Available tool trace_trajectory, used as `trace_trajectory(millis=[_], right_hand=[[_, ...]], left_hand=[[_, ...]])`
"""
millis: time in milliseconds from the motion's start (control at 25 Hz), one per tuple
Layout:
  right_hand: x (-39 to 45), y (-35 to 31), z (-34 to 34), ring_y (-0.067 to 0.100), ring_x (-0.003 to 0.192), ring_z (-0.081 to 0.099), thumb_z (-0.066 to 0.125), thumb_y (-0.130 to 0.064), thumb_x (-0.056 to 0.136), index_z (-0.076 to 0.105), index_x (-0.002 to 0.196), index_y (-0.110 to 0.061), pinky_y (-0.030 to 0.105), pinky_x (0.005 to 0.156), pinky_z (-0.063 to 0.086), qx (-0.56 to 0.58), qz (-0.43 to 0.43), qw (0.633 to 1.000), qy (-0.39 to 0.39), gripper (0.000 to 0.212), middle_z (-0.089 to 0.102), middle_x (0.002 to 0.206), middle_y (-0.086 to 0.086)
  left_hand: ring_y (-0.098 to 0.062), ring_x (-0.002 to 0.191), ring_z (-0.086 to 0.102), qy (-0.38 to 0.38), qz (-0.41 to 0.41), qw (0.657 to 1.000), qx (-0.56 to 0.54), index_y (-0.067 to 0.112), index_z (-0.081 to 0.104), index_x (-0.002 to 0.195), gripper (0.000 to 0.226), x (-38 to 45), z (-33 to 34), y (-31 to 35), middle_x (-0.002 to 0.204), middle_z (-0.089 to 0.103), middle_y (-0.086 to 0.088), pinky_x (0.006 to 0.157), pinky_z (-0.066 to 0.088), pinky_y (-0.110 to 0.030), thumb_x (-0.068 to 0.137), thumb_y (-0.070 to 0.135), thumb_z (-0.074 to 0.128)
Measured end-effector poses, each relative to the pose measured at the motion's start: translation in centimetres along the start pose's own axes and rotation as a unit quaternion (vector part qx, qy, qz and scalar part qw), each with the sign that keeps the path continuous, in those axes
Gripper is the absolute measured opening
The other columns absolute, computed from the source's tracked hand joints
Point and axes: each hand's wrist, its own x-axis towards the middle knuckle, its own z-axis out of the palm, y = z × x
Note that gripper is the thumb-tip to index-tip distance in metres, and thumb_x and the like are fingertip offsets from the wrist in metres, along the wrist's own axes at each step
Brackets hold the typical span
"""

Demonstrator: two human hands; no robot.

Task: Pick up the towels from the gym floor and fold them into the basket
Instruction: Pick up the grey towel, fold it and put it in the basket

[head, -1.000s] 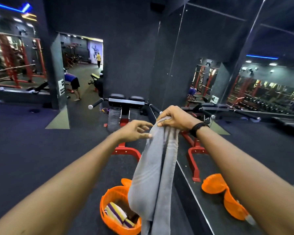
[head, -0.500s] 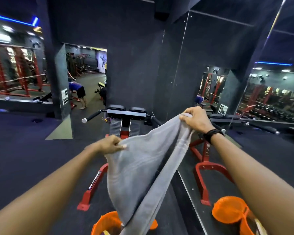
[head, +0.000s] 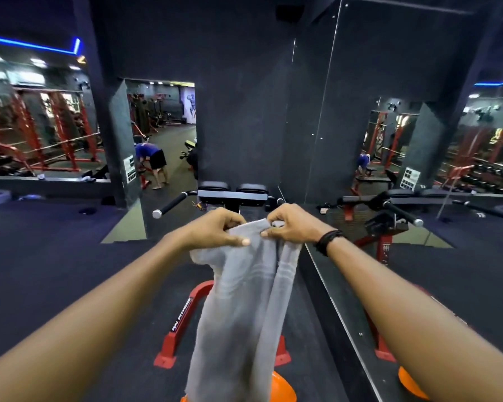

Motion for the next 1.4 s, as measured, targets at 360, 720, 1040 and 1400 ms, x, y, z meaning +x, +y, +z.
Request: trace_trajectory(millis=[360, 720, 1040, 1400], right_hand=[[4.4, -0.9, 1.1, 0.012, 0.069, 0.048, 0.058, -0.023, 0.087, 0.052, 0.097, -0.013, 0.025, 0.059, 0.036, 0.100, 0.130, 0.980, 0.110, 0.016, 0.051, 0.072, -0.008], [6.1, -1.8, 1.7, 0.020, 0.056, 0.056, 0.056, 0.001, 0.087, 0.044, 0.083, -0.013, 0.031, 0.047, 0.053, 0.252, 0.217, 0.940, 0.068, 0.019, 0.048, 0.070, 0.007], [6.7, -1.4, 1.8, 0.011, 0.044, 0.063, 0.044, 0.006, 0.090, 0.060, 0.073, -0.001, 0.020, 0.048, 0.054, 0.363, 0.267, 0.892, 0.021, 0.024, 0.065, 0.060, 0.009], [5.1, -0.8, 1.4, 0.011, 0.055, 0.054, 0.063, -0.044, 0.088, 0.063, 0.081, -0.021, 0.021, 0.049, 0.049, 0.183, 0.153, 0.954, -0.182, 0.024, 0.060, 0.068, -0.001]], left_hand=[[-0.001, 0.038, 0.052, 0.176, -0.260, 0.896, -0.315, 0.006, 0.060, 0.069, 0.022, 2.8, 0.6, -1.7, 0.051, 0.060, 0.002, 0.038, 0.041, -0.015, 0.090, 0.010, 0.064], [-0.012, 0.070, 0.061, 0.179, -0.214, 0.905, -0.322, 0.003, 0.072, 0.086, 0.008, 5.1, 2.0, -1.7, 0.074, 0.067, -0.006, 0.061, 0.054, -0.019, 0.085, 0.011, 0.071], [0.001, 0.054, 0.039, 0.186, -0.068, 0.980, 0.008, 0.016, 0.075, 0.080, 0.017, 4.4, 1.9, -2.8, 0.056, 0.057, 0.003, 0.052, 0.032, -0.022, 0.072, 0.030, 0.081], [-0.011, 0.082, 0.064, 0.215, -0.042, 0.975, 0.035, 0.019, 0.069, 0.081, 0.008, 3.6, -0.9, -4.5, 0.082, 0.071, 0.005, 0.073, 0.047, -0.030, 0.088, 0.017, 0.065]])
